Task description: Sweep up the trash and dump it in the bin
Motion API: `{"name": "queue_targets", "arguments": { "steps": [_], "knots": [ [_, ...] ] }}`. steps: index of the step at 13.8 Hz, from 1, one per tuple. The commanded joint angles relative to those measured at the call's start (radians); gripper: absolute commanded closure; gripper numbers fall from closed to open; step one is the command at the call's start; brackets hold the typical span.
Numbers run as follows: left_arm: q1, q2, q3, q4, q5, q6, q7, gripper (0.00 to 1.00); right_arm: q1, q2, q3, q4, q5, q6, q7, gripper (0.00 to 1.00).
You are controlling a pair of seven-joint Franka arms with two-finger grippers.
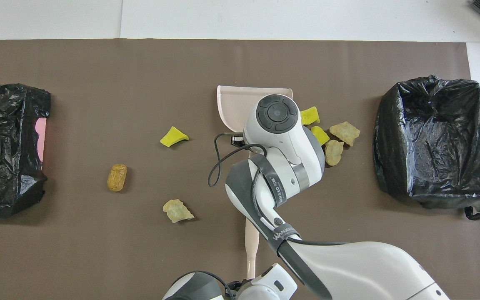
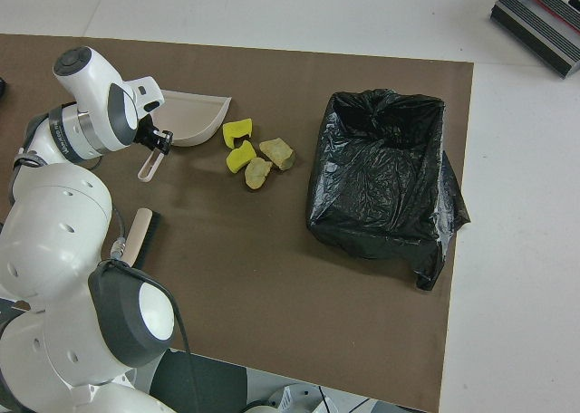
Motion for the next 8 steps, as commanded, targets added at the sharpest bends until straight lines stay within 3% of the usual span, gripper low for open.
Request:
{"name": "queue_targets", "arguments": {
  "steps": [1, 3, 8],
  "knots": [
    [0.048, -0.050, 0.002, 0.017, 0.014, -0.107, 0.027, 1.00, 0.000, -0.012, -0.002, -0.006, 0.019, 0.000, -0.020, 1.00],
    [0.085, -0.097, 0.002, 0.021, 0.069, -0.184, 0.067, 1.00, -0.014, -0.044, -0.002, -0.006, 0.019, -0.031, -0.054, 1.00],
    [0.259, -0.174, 0.004, 0.033, 0.131, -0.353, 0.188, 1.00, -0.100, -0.144, -0.005, -0.012, 0.086, -0.161, -0.410, 1.00]
  ]
}}
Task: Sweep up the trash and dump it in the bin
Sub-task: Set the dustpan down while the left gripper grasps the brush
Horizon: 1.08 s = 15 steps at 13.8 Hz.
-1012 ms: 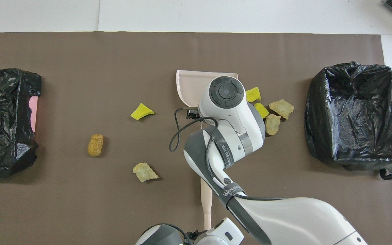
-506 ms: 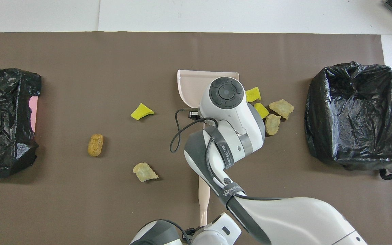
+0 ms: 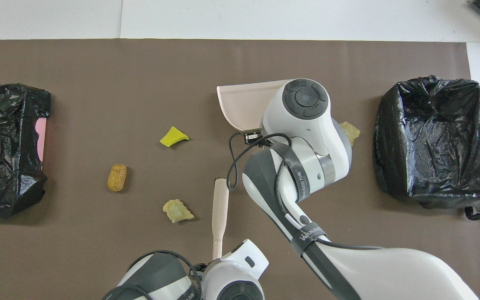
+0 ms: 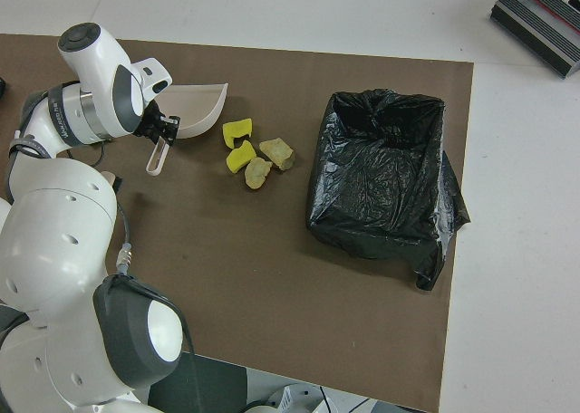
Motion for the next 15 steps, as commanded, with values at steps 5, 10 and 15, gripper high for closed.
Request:
{"name": "queue_targets", "arguments": {
  "steps": [5, 10, 15],
  "knots": [
    [0.136, -0.113, -0.007, -0.032, 0.020, -0.189, 0.095, 1.00, -0.083, -0.106, 0.001, -0.026, 0.007, -0.194, -0.470, 1.00],
    [0.358, -0.097, -0.007, -0.023, 0.090, -0.194, 0.088, 1.00, -0.068, -0.195, 0.004, -0.171, -0.127, -0.216, -0.727, 1.00],
    [0.611, -0.128, -0.009, -0.045, 0.103, -0.165, 0.102, 1.00, -0.028, -0.292, 0.007, -0.377, -0.181, -0.010, -0.925, 1.00]
  ]
}}
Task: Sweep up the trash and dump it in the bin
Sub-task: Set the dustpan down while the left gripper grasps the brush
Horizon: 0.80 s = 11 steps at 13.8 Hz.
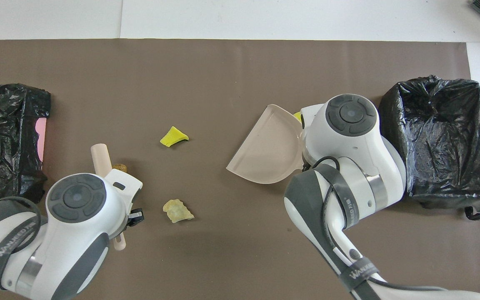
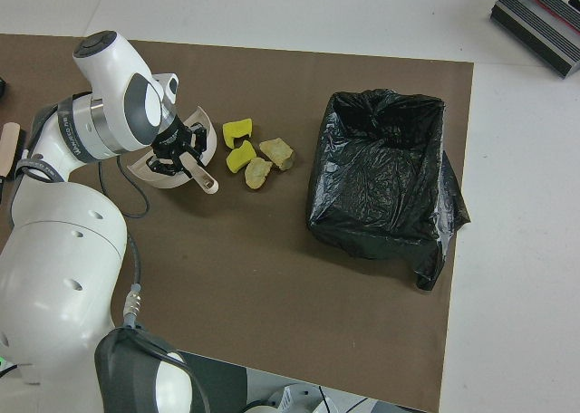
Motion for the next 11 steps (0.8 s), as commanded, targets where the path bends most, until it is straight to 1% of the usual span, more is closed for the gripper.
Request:
{"name": "queue_targets", "arguments": {
  "steps": [1, 3, 4, 5, 6, 7, 8, 9, 11],
  "knots": [
    [0.110, -0.033, -0.017, -0.050, 0.017, 0.044, 0.003, 1.00, 0.011, -0.071, 0.005, -0.100, -0.023, 0.067, -0.124, 1.00],
    [0.189, -0.059, -0.016, -0.097, 0.017, 0.047, 0.003, 1.00, 0.066, -0.055, 0.005, -0.107, -0.024, 0.101, -0.135, 1.00],
    [0.190, -0.059, -0.017, -0.128, 0.017, 0.052, -0.003, 1.00, 0.086, -0.041, 0.005, -0.107, -0.029, 0.104, -0.135, 1.00],
    [0.178, -0.056, -0.019, -0.171, 0.015, 0.082, -0.014, 1.00, 0.093, -0.035, 0.005, -0.107, -0.038, 0.103, -0.135, 1.00],
    [0.154, -0.061, -0.020, -0.215, 0.004, 0.123, -0.018, 1.00, 0.102, -0.030, 0.007, -0.108, -0.042, 0.103, -0.137, 1.00],
    [0.108, -0.061, -0.020, -0.228, 0.001, 0.134, -0.018, 1.00, 0.120, -0.025, 0.007, -0.110, -0.052, 0.103, -0.138, 1.00],
    [0.079, -0.058, -0.020, -0.228, -0.019, 0.141, -0.017, 1.00, 0.133, -0.013, 0.007, -0.111, -0.065, 0.104, -0.135, 1.00],
    [0.048, -0.053, -0.020, -0.223, -0.064, 0.148, -0.012, 1.00, 0.151, -0.002, 0.007, -0.114, -0.070, 0.106, -0.126, 1.00],
    [-0.024, -0.039, -0.020, -0.223, -0.127, 0.237, 0.005, 1.00, 0.165, 0.016, 0.007, -0.123, -0.072, 0.125, -0.124, 1.00]
  ]
}}
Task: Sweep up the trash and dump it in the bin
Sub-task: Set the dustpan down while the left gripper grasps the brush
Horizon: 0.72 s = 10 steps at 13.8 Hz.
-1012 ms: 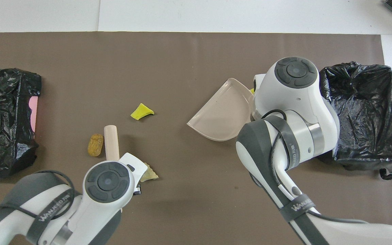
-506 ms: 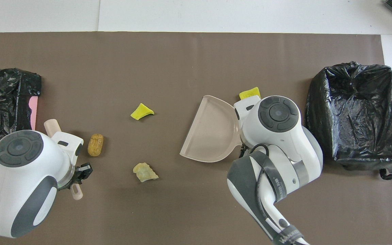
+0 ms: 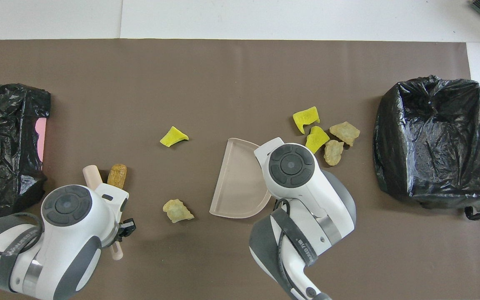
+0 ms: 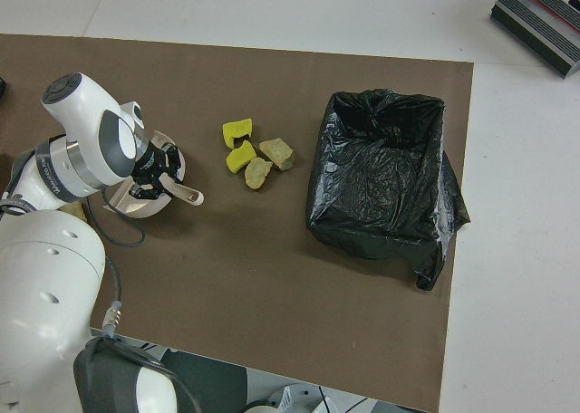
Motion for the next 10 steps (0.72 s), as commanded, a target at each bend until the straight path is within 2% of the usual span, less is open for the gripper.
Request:
{"name": "queue_targets", "arguments": {
  "steps": [1, 5, 8, 10],
  "knots": [
    [-0.107, -0.010, 0.010, -0.020, -0.063, 0.118, 0.005, 1.00, 0.009, 0.008, -0.002, -0.028, -0.019, 0.045, -0.007, 1.00],
    [-0.166, 0.004, 0.010, 0.003, -0.096, 0.143, 0.010, 1.00, 0.009, 0.010, -0.002, -0.030, -0.019, 0.047, 0.005, 1.00],
    [-0.241, 0.009, 0.010, 0.024, -0.094, 0.132, -0.004, 1.00, 0.008, 0.011, -0.002, -0.028, -0.019, 0.059, 0.014, 1.00],
    [-0.254, 0.024, 0.009, 0.058, -0.096, 0.115, -0.022, 1.00, 0.008, 0.013, -0.002, -0.028, -0.019, 0.065, 0.015, 1.00]
  ]
}}
